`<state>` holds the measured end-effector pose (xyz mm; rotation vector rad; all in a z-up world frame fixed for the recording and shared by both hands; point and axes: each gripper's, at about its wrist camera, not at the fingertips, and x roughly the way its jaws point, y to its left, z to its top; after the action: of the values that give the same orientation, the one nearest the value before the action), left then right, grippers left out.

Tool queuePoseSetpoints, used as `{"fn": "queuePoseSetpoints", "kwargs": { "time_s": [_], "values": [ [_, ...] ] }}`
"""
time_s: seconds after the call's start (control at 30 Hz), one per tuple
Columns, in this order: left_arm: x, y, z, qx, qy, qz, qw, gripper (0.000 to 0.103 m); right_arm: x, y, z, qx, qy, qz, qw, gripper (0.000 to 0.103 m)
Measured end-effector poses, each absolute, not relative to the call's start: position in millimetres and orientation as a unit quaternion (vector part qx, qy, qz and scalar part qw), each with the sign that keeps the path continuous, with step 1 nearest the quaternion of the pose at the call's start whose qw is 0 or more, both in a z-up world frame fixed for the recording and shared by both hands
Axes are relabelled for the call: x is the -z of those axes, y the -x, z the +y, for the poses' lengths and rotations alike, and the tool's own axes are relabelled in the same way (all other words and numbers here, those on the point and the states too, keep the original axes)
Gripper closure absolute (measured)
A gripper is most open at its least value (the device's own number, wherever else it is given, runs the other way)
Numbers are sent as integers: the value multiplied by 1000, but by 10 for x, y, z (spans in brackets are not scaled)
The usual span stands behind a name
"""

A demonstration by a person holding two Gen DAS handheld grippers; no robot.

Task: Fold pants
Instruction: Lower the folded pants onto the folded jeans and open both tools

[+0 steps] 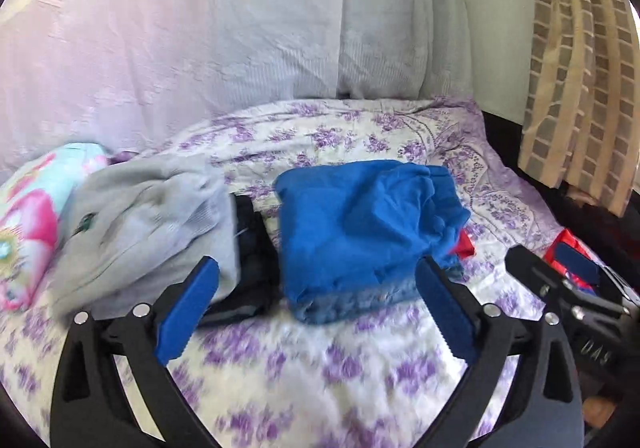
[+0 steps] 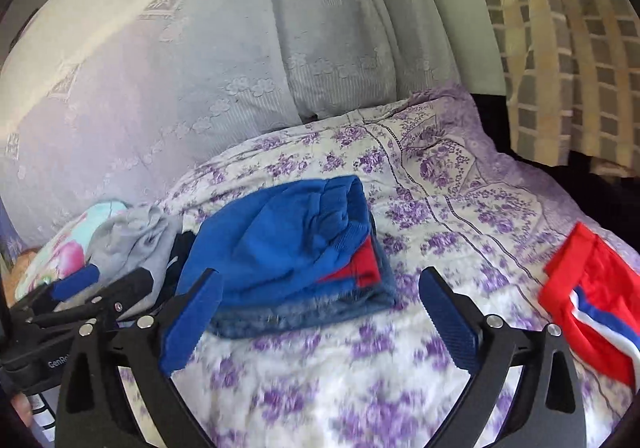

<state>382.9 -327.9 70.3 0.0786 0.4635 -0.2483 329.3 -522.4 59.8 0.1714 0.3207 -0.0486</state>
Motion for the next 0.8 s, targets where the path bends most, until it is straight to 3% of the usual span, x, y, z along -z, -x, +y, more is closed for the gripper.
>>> {"fn": "queuePoseSetpoints", "kwargs": {
  "time_s": [0.3,0.8],
  "values": [
    [-295,-3608,-3169,105,-5,258,960,5,-365,-2819,-5046,67,-56,125,988,4],
    [-266,-3576,-3205,118,-45,251,960,5,-279,-2820,-5060,60,-46,121,990,4]
  ]
}}
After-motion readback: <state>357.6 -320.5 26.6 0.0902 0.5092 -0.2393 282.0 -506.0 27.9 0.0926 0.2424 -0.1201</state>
